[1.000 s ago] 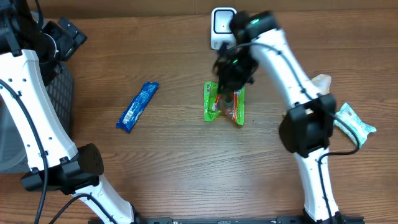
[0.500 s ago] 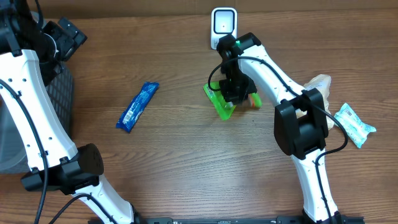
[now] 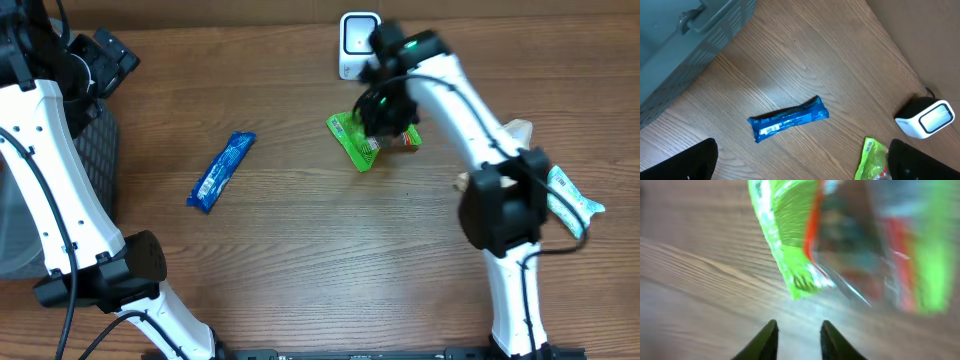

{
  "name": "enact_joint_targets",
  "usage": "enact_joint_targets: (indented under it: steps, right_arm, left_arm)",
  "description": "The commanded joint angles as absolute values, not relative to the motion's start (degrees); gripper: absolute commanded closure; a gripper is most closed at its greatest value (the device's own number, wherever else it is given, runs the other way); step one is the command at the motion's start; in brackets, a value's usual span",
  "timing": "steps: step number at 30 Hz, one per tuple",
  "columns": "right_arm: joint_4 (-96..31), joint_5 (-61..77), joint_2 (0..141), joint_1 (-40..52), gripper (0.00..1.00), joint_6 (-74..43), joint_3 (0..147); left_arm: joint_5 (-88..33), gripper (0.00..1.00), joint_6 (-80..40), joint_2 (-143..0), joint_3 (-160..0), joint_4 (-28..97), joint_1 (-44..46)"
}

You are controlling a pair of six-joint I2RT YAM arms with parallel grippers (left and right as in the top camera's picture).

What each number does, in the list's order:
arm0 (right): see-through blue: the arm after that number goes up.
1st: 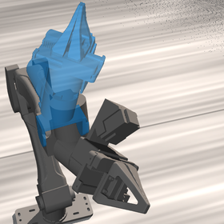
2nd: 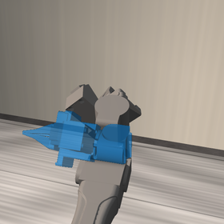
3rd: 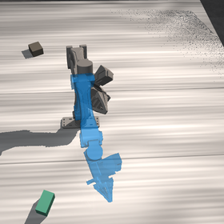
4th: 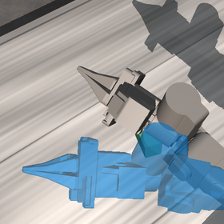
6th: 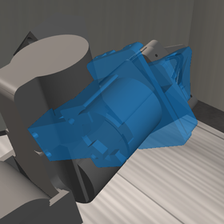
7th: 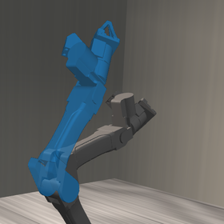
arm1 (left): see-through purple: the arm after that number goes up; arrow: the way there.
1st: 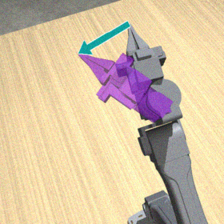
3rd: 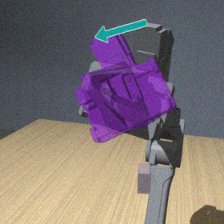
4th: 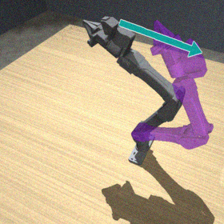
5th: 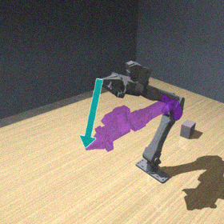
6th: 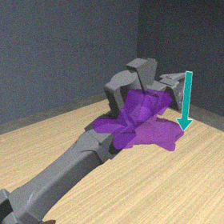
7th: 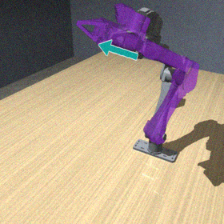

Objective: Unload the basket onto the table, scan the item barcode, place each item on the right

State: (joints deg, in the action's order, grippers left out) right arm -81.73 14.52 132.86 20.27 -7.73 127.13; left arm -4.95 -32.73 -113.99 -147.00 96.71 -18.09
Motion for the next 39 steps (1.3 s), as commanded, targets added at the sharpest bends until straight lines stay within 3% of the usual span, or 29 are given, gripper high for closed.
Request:
enact_joint_targets:
  steps: [1,3,14,23,26,30,33,35,39]
  right_arm:
    - [-81.65,21.37,128.75,15.55,0.44,-22.83,126.76]
    - [-80.86,23.57,128.75,14.83,0.34,-24.64,122.89]
    - [-59.40,22.83,128.68,17.65,0.33,-41.85,104.40]
    - [-49.21,5.28,128.70,17.67,0.29,-52.38,98.39]
    - [-47.53,2.44,128.92,17.67,0.33,-51.94,97.65]
    - [-46.61,2.20,128.92,17.67,0.70,-44.77,97.65]
    - [-44.71,10.17,128.90,17.67,0.83,-30.85,97.69]
    - [-45.12,14.20,128.88,17.56,0.84,-24.12,98.02]
    - [-53.21,25.82,128.33,17.41,0.78,3.25,99.37]
  left_arm:
    - [-5.13,0.00,-33.23,-112.40,-147.57,96.79,-17.87]
    - [-5.13,0.00,-33.23,-112.40,-147.57,96.79,-17.87]
    - [-5.13,0.00,-33.23,-112.40,-147.57,96.79,-17.87]
    - [-5.13,0.00,-33.23,-112.40,-147.57,96.79,-17.87]
    - [-5.13,0.00,-33.23,-112.40,-147.57,96.79,-17.87]
    - [-5.13,0.00,-33.23,-112.40,-147.57,96.79,-17.87]
    - [-5.13,0.00,-33.23,-112.40,-147.57,96.79,-17.87]
    - [-5.13,0.00,-33.23,-112.40,-147.57,96.79,-17.87]
    - [-5.13,0.00,-33.23,-112.40,-147.57,96.79,-17.87]
